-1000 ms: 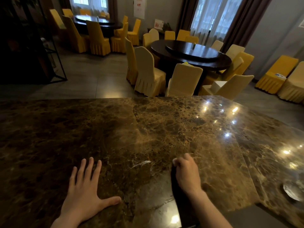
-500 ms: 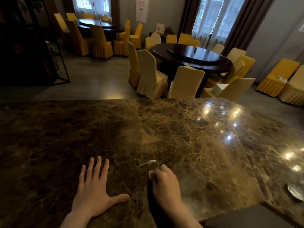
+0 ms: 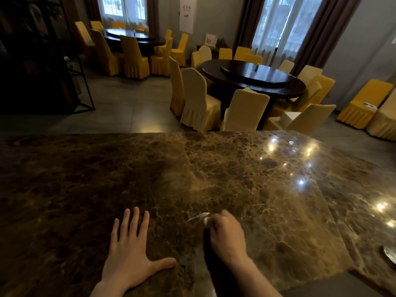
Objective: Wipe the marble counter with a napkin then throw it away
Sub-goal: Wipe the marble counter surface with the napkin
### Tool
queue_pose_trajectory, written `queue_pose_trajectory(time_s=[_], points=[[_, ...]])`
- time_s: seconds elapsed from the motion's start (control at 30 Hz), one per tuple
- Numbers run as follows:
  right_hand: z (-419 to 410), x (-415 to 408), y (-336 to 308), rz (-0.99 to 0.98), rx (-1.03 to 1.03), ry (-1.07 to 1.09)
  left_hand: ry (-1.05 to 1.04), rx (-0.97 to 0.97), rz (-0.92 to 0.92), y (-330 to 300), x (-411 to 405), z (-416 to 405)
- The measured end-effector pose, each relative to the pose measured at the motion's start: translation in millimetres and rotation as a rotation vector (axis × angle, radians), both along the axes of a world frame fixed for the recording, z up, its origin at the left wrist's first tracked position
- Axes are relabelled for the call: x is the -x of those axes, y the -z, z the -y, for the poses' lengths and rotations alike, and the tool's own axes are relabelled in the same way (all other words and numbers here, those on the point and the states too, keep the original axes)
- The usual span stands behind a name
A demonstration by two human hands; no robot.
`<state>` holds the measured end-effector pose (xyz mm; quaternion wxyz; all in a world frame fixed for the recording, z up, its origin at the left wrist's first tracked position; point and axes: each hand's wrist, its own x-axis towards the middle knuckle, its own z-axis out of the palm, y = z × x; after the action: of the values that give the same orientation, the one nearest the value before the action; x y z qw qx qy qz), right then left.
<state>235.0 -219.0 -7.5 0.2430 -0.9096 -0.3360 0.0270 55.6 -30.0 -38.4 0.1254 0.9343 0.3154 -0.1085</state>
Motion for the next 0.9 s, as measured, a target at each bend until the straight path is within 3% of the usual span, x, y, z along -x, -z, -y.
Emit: queue_pose_trajectory(time_s=[0.13, 0.43, 0.63, 0.9], points=[[-14.0, -19.6, -10.3, 0.023, 0.015, 0.16, -0.007, 0.008, 0.017, -0.5, -0.7, -0.3], [-35.7, 28.3, 5.8, 0.033, -0.05, -0.174, -0.013, -0.001, 0.008, 1.4, -0.7, -0.2], [-37.0, -5.5, -5.1, 0.07, 0.001, 0.107, -0.01, 0.012, 0.014, -2.1, 0.3, 0.3], [-37.6, 34.4, 0.5, -0.016, -0.026, -0.213, -0.011, 0.002, 0.013, 1.4, 0.9, -0.7]])
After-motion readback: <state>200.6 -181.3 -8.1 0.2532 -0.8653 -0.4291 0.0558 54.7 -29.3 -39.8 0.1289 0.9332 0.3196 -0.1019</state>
